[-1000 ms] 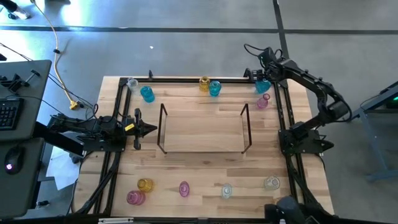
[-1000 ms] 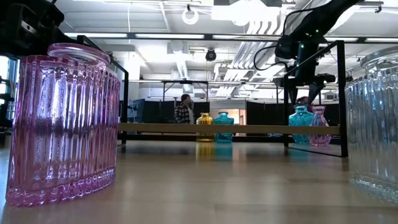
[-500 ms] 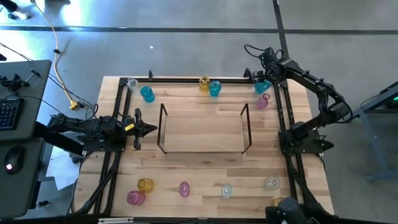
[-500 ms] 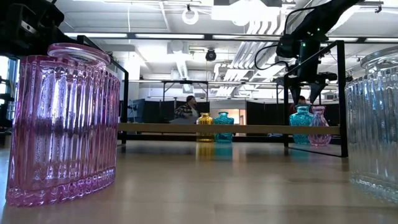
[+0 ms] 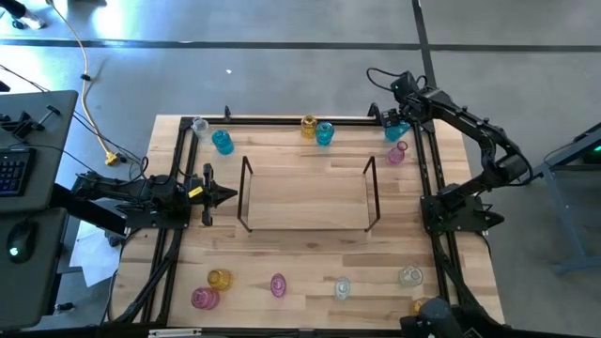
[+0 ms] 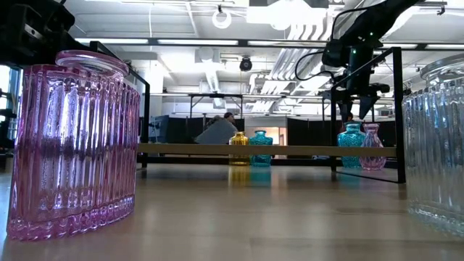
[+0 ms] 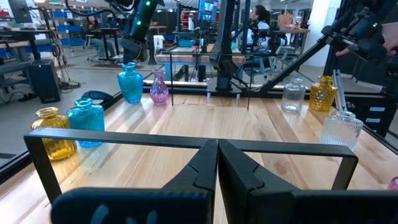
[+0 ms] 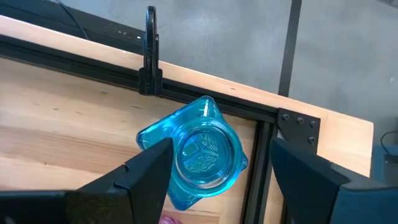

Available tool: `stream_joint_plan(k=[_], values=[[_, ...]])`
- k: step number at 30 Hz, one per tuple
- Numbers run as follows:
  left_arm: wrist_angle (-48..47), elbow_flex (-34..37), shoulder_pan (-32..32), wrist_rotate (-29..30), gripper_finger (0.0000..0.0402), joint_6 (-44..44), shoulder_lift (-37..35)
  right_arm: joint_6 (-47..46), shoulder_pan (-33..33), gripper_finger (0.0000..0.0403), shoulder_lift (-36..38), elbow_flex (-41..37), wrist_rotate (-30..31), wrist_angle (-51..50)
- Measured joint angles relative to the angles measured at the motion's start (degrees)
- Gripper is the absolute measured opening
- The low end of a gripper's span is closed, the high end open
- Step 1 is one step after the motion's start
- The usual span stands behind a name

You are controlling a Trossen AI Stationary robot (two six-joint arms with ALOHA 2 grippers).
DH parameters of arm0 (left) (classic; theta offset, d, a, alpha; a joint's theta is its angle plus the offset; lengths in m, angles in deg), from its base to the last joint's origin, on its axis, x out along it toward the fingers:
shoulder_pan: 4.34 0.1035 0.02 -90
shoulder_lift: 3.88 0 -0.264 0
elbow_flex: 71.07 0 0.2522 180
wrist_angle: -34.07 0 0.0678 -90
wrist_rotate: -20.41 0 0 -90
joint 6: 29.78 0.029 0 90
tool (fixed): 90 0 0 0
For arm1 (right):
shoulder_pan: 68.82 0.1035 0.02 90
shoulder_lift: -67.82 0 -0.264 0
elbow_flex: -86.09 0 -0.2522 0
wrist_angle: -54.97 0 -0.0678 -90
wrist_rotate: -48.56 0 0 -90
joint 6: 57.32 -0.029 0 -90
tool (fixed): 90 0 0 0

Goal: Sort vases onto shelf
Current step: Put the right blue vase on the shelf

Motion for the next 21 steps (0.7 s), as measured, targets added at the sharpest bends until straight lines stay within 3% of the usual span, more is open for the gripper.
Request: stream_joint_plan(k=[12,21], values=[[0.00,0.00,0.02,0.00,0.0005,0.00,0.00,1.65,0.00,0.0256,0.00,0.18,-0.11,-0.03],[-0.01,0.00,0.01,0.00,0.0005,-0.03,-0.01,2.40,0.00,0.0256,-0.07,4.67,-0.38,-4.68]])
